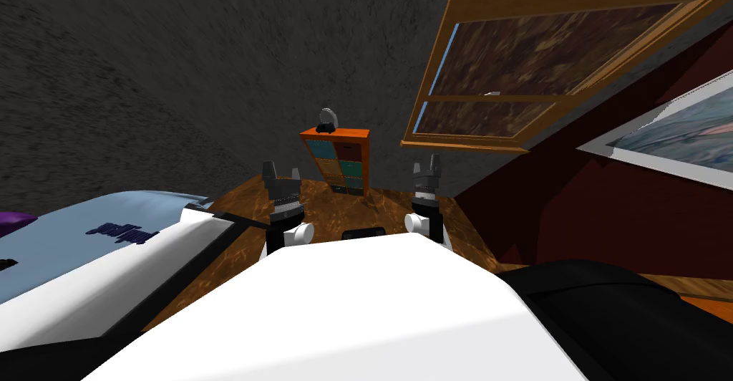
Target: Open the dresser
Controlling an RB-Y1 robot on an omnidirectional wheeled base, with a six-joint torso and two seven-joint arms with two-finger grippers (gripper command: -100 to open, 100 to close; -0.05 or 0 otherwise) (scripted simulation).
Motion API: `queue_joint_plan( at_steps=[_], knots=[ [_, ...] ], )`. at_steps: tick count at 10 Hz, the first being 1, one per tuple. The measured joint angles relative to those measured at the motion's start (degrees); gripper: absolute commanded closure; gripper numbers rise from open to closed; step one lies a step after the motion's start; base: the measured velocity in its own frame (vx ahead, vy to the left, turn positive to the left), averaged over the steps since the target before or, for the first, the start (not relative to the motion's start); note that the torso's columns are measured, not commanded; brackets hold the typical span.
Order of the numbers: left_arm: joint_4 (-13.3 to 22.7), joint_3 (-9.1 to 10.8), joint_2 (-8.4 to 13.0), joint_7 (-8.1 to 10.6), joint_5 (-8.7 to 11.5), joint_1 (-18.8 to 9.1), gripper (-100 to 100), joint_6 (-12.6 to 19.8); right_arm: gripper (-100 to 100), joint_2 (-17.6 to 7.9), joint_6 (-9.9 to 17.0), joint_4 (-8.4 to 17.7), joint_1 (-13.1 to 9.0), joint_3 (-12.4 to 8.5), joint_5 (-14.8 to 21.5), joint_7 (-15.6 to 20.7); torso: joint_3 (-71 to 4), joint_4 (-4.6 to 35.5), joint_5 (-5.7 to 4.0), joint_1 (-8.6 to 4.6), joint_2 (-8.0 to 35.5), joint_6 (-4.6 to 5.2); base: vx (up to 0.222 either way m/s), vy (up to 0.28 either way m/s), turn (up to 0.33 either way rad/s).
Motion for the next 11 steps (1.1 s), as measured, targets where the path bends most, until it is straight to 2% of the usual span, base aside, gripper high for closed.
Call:
queue_joint_plan(
  at_steps=[2,9,10,11],
  knots=[
    [0.00,0.00,0.00,0.00,0.00,0.00,0,0.00,0,0.00,0.00,0.00,0.00,0.00,0.00,0.00,-12.00,6.00,0.00,0.00,5.97,0.00,0.000,0.000,0.000],
    [-0.02,0.00,0.00,0.00,0.00,0.00,0,-0.01,0,0.00,-0.01,-0.02,0.00,0.00,0.00,0.00,-70.73,35.37,0.00,0.00,35.39,0.00,0.000,0.000,0.000],
    [-0.02,0.00,0.00,0.00,0.00,0.00,-100,-0.01,0,0.00,-0.01,-0.02,0.00,0.00,0.00,0.00,-79.19,39.60,0.00,0.00,39.62,0.00,0.021,-0.003,-0.010],
    [0.33,-0.08,0.95,-0.02,-0.04,-0.07,-100,-0.06,0,0.00,0.00,0.00,0.00,0.00,0.00,0.00,-83.16,41.48,0.00,0.00,41.50,0.00,0.039,-0.009,-0.017]
  ],
)
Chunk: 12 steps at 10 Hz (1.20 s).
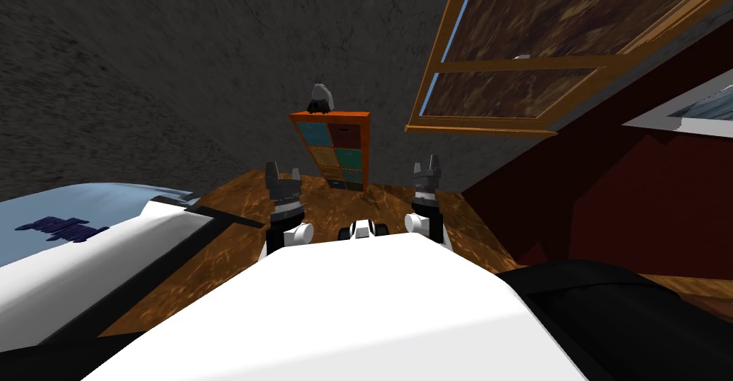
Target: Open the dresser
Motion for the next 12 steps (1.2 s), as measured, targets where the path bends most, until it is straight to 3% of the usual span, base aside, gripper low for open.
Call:
queue_joint_plan(
  at_steps=[5,12],
  knots=[
    [3.96,-0.11,5.07,0.20,-0.10,-1.42,-100,-0.29,0,0.00,0.00,0.01,0.01,0.00,0.00,0.00,-1.45,0.79,-0.01,-0.05,0.71,0.00,0.081,-0.020,-0.025],
    [13.57,-0.58,6.84,0.47,-0.47,-4.94,-100,-1.08,0,0.00,0.00,0.01,0.01,0.00,0.00,0.00,-1.40,0.81,0.01,0.07,0.80,0.00,0.111,-0.020,-0.033]
  ],
)
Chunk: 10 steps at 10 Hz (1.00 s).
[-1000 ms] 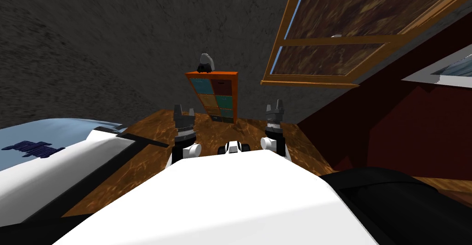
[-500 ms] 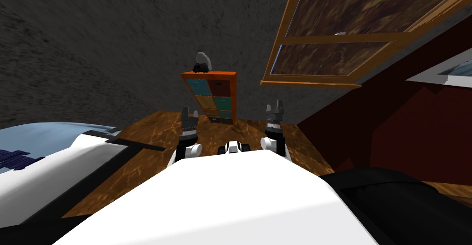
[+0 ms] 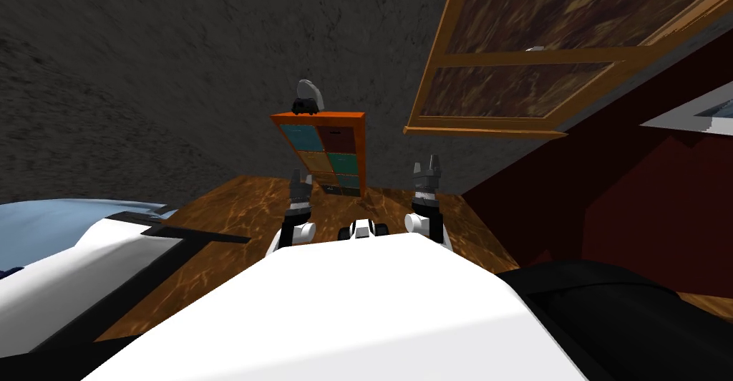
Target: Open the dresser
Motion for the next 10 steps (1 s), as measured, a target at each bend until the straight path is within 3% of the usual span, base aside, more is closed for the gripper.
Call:
queue_joint_plan(
  at_steps=[10],
  knots=[
    [12.49,-0.91,-0.77,0.35,-0.61,-3.97,-100,-0.96,0,0.00,0.00,0.00,0.00,0.00,0.00,0.00,0.02,0.01,0.00,-0.01,0.01,0.00,0.101,-0.021,-0.030]
  ],
)
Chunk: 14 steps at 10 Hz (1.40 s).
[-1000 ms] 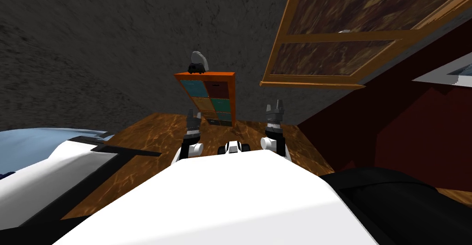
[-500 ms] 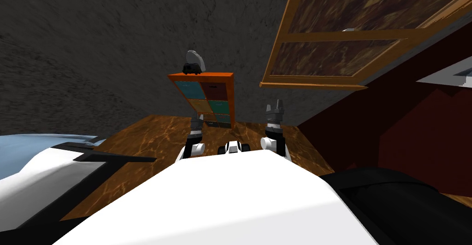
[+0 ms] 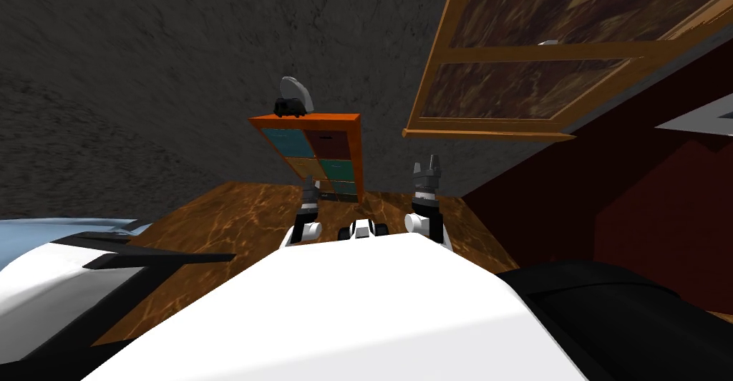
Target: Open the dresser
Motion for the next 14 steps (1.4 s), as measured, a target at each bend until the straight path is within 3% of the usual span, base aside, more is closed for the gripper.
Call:
queue_joint_plan(
  at_steps=[11,14],
  knots=[
    [15.06,-0.84,-0.11,0.50,-0.58,-5.01,-100,-1.29,0,0.00,0.00,0.00,0.00,0.00,0.00,0.00,-0.01,-0.01,-0.01,-0.02,-0.01,0.00,0.114,-0.016,-0.034],
    [20.13,-1.13,-1.74,0.54,-0.82,-6.56,-100,-2.05,0,0.00,0.00,0.00,0.00,0.00,0.00,0.00,-0.07,-0.03,-0.03,-0.10,-0.10,0.00,0.135,-0.013,-0.037]
  ],
)
